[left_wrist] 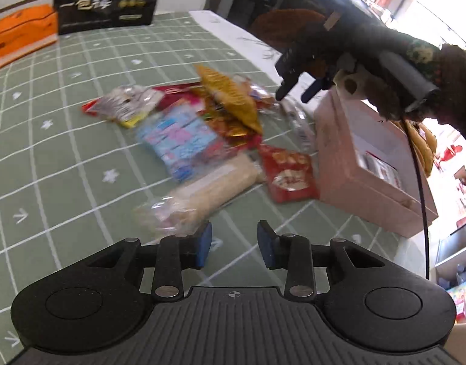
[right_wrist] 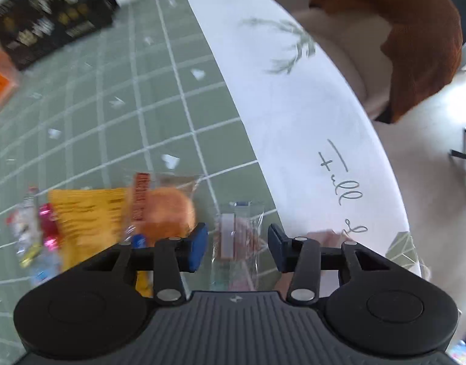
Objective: Organize snacks
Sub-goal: 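Carry both packets into the pink box and open both grippers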
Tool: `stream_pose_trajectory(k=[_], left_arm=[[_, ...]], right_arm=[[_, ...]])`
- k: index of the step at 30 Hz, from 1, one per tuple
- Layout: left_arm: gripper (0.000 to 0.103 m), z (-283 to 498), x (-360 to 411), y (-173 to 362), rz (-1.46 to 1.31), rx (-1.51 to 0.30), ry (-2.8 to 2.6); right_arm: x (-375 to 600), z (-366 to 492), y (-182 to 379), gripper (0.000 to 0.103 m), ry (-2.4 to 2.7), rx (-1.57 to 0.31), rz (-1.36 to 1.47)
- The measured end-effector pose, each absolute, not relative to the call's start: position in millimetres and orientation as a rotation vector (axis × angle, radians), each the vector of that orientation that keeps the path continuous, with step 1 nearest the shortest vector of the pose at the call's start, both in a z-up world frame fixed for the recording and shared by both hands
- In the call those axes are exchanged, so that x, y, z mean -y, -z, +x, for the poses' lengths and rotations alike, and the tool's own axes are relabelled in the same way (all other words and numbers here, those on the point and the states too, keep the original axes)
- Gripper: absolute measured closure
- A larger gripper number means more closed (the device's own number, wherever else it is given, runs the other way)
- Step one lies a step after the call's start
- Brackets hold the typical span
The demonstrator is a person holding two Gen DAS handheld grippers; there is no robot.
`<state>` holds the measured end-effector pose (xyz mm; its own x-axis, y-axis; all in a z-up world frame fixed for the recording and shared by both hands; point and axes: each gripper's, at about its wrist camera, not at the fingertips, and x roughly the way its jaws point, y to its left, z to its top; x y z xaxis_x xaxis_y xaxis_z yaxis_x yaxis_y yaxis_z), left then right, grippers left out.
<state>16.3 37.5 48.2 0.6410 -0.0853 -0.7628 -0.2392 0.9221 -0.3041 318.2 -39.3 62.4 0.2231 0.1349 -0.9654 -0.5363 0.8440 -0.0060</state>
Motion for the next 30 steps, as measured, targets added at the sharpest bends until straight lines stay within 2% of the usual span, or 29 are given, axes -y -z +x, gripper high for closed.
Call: stream_pose_trajectory(k=[5, 13, 21, 24, 30], left_arm=[[0.066, 9, -61, -41, -0.443, -0.868, -0.144], [0.067, 10, -81, -39, -0.459, -0.876, -0.167], [0.066, 9, -74, -50, -0.415, -0.89, -0.14], [0.066, 9, -68, -54, -0.401, -0.89, -0.112], [0.066, 18, -45, -61, -0.363, -0.887, -0.007]], right_arm=[[25, 312, -46, 0.061, -0.445, -1.23, -0.429], [27, 259, -51, 0.063, -0.511, -1.294, -0.376], [36, 185, -60, 0.064, -0.665, -1.382, -0.241], [53, 160, -56, 0.068, -0.693, -1.431, -0.166], [102, 122, -57, 0.069, -0.664, -1.376, -0.129]])
